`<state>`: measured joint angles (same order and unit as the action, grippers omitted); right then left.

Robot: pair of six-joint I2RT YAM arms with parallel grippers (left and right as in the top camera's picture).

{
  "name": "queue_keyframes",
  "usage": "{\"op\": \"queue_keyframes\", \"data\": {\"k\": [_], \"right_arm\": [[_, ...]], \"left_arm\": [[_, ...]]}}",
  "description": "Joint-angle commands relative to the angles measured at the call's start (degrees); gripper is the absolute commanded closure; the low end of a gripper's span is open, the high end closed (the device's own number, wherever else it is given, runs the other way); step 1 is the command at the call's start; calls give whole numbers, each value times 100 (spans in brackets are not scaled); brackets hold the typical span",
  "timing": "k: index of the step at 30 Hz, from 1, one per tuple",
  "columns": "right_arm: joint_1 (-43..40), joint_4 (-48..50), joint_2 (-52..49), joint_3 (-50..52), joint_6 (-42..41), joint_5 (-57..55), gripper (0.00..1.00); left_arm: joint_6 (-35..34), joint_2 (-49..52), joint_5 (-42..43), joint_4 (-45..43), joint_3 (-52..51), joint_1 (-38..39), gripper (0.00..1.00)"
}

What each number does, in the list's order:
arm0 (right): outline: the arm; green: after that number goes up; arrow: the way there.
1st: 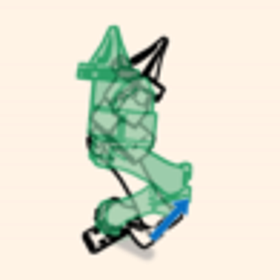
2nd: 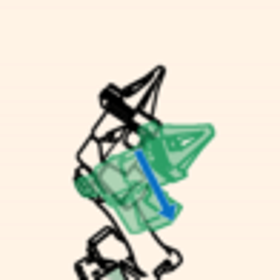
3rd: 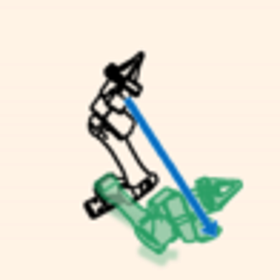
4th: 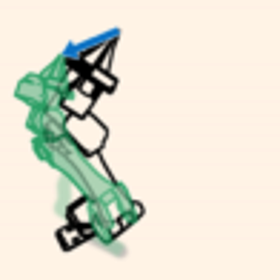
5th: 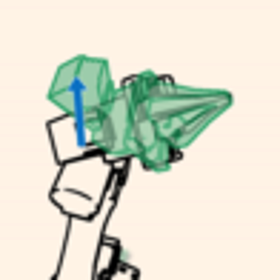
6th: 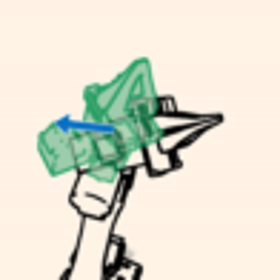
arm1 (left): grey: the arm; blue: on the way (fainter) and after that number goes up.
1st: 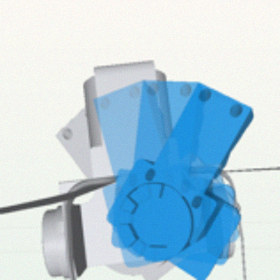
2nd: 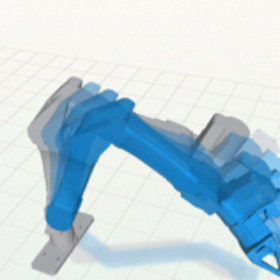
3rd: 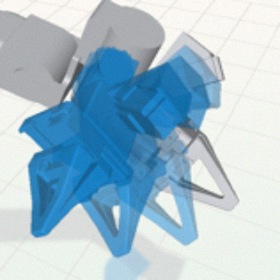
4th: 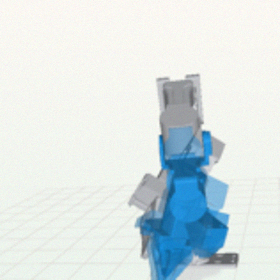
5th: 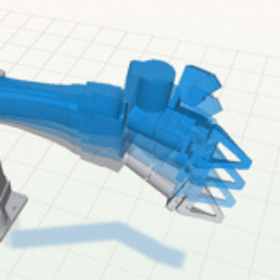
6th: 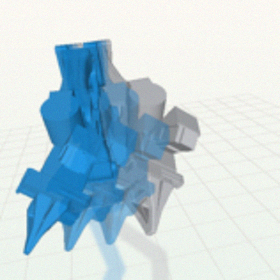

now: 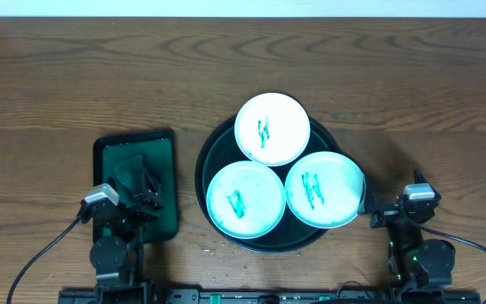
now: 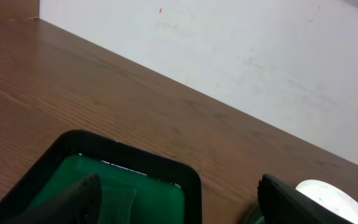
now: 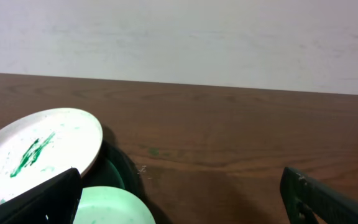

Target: Clean dirty plates on tray and stack at the side

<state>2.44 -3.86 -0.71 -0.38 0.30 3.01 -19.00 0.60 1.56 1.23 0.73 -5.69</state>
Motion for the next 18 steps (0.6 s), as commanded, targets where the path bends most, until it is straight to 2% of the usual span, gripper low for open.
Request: {"op": "queue_keyframes", "data": {"k": [1,18], "right_arm": [[-105,-22,33,7,42,24,1],[-105,-22,33,7,42,24,1]], "left_arm": [[138,7,-74,282,-50,-2,19],[138,7,-74,282,-50,-2,19]]}}
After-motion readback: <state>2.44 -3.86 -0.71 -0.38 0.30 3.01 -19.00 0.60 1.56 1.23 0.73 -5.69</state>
